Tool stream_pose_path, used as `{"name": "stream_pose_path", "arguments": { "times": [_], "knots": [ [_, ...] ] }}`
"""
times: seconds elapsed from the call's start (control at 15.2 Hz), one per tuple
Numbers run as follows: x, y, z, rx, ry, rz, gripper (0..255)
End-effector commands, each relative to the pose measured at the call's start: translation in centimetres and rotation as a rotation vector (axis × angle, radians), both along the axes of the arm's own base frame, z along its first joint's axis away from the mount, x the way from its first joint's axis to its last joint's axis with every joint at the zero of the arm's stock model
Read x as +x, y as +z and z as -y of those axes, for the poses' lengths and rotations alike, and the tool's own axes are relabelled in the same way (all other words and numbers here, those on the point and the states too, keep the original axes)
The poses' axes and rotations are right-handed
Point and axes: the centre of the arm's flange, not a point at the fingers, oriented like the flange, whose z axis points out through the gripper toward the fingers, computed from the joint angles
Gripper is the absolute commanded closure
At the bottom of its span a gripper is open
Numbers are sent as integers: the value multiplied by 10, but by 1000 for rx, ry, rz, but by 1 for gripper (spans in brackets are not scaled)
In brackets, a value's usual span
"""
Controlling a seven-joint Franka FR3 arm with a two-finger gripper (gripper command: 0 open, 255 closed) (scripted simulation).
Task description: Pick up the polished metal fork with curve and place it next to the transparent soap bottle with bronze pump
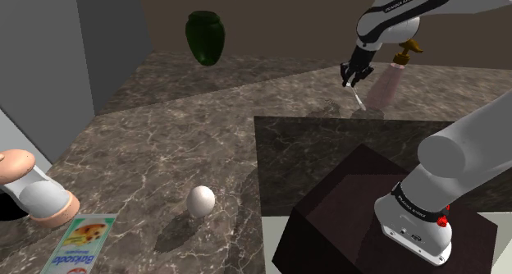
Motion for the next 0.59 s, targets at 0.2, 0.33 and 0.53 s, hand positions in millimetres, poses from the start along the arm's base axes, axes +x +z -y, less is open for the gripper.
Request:
{"name": "stream_pose_path", "arguments": {
  "times": [0.2, 0.33, 0.53],
  "knots": [
    [0, -26, 0, 0, 0, 1, 255],
    [0, -36, 0, 0, 0, 1, 255],
    [0, -53, 0, 0, 0, 1, 255]
  ]
}}
